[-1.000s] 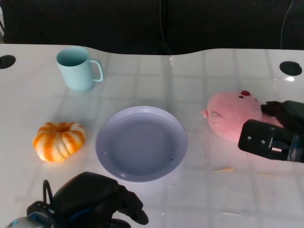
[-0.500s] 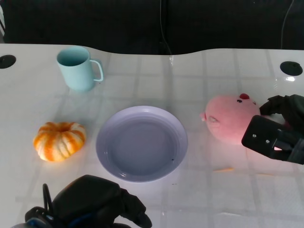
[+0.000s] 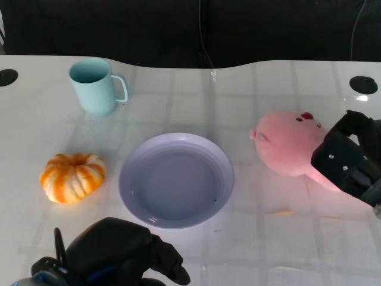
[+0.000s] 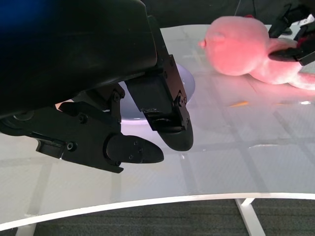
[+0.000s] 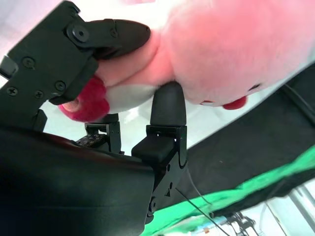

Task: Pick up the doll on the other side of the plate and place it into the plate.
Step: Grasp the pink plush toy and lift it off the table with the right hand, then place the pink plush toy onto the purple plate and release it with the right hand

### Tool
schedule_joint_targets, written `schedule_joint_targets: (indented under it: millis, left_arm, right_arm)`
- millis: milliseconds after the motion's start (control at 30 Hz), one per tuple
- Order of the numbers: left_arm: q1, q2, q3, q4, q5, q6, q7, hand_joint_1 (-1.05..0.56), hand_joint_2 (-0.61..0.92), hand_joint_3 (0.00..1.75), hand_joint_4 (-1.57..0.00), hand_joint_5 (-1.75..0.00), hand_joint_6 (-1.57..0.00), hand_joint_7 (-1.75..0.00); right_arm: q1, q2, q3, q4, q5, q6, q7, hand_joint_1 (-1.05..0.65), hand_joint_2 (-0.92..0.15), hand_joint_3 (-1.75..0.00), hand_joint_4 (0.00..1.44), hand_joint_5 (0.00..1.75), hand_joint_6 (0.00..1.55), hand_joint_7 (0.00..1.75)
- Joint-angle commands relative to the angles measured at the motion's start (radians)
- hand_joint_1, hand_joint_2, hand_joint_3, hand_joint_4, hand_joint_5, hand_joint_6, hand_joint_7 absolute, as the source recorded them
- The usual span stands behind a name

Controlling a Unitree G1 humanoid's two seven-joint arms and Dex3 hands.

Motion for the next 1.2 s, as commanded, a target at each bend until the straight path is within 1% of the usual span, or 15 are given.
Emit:
schedule_joint_targets:
  millis: [33, 233, 267, 333, 467, 533, 667, 800, 900, 1033, 1067, 1200]
  left_arm:
    - [-0.007, 0.018, 0.01, 0.018, -0.003, -0.006, -0.005, -0.26, 0.92, 0.25, -0.77, -1.21, -1.1, -0.01]
    - [-0.005, 0.015, 0.007, 0.03, 0.0, -0.016, 0.006, -0.25, 0.92, 0.22, -0.8, -1.2, -1.1, -0.01]
    - [-0.005, 0.015, 0.007, 0.034, 0.001, -0.02, 0.008, -0.25, 0.92, 0.22, -0.8, -1.2, -1.1, -0.01]
    - [-0.007, 0.015, 0.006, 0.042, 0.003, -0.028, 0.014, -0.25, 0.92, 0.22, -0.8, -1.21, -1.1, -0.01]
    - [-0.012, 0.008, 0.003, 0.061, 0.004, -0.045, 0.027, -0.25, 0.92, 0.22, -0.81, -1.23, -1.11, -0.01]
    - [-0.011, 0.003, 0.0, 0.065, 0.007, -0.044, 0.029, -0.25, 0.92, 0.22, -0.8, -1.23, -1.1, -0.01]
    - [-0.012, -0.005, -0.006, 0.065, 0.015, -0.036, 0.025, -0.26, 0.92, 0.24, -0.79, -1.22, -1.1, -0.01]
    - [-0.013, -0.012, -0.012, 0.066, 0.019, -0.038, 0.026, -0.25, 0.92, 0.24, -0.8, -1.22, -1.1, -0.01]
    - [-0.015, -0.017, -0.017, 0.066, 0.028, -0.035, 0.023, -0.25, 0.92, 0.24, -0.8, -1.22, -1.1, -0.01]
    - [-0.015, -0.025, -0.024, 0.07, 0.038, -0.035, 0.028, -0.25, 0.92, 0.24, -0.79, -1.23, -1.1, -0.01]
    - [-0.015, -0.028, -0.025, 0.072, 0.041, -0.035, 0.03, -0.25, 0.92, 0.24, -0.79, -1.2, -1.1, -0.01]
    - [-0.016, -0.033, -0.028, 0.08, 0.047, -0.041, 0.039, -0.25, 0.92, 0.24, -0.81, -1.16, -1.1, -0.01]
  right_arm:
    - [0.014, 0.004, -0.024, -0.022, 0.028, -0.026, -0.009, -0.11, -0.38, -1.31, 0.88, 1.75, 0.74, 1.75]
    - [0.026, 0.022, -0.039, -0.107, 0.075, -0.069, 0.018, -0.1, -0.37, -1.33, 0.9, 1.75, 0.76, 1.75]
    - [0.026, 0.023, -0.037, -0.121, 0.082, -0.088, 0.027, -0.09, -0.36, -1.35, 0.91, 1.75, 0.77, 1.75]
    - [0.028, 0.031, -0.038, -0.148, 0.1, -0.119, 0.049, -0.07, -0.3, -1.42, 0.92, 1.75, 0.78, 1.75]
    - [0.025, 0.069, -0.016, -0.267, 0.11, -0.081, 0.111, -0.07, -0.27, -1.44, 0.92, 1.75, 0.78, 1.75]
    - [0.028, 0.093, -0.004, -0.318, 0.109, -0.068, 0.134, -0.06, -0.27, -1.44, 0.9, 1.75, 0.77, 1.75]
    - [0.029, 0.131, 0.016, -0.372, 0.102, -0.054, 0.155, -0.05, -0.29, -1.43, 0.9, 1.75, 0.76, 1.75]
    - [0.013, 0.169, 0.036, -0.403, 0.097, -0.026, 0.183, -0.07, -0.29, -1.44, 0.92, 1.75, 0.77, 1.75]
    - [-0.008, 0.187, 0.07, -0.415, 0.074, -0.011, 0.201, -0.08, -0.3, -1.44, 0.93, 1.75, 0.77, 1.75]
    - [-0.027, 0.209, 0.104, -0.402, 0.055, -0.012, 0.219, -0.07, -0.33, -1.37, 0.89, 1.75, 0.73, 1.74]
    - [-0.032, 0.217, 0.11, -0.396, 0.054, -0.009, 0.221, -0.07, -0.34, -1.36, 0.89, 1.75, 0.73, 1.73]
    - [-0.045, 0.235, 0.123, -0.366, 0.051, -0.019, 0.22, -0.06, -0.33, -1.35, 0.9, 1.75, 0.74, 1.72]
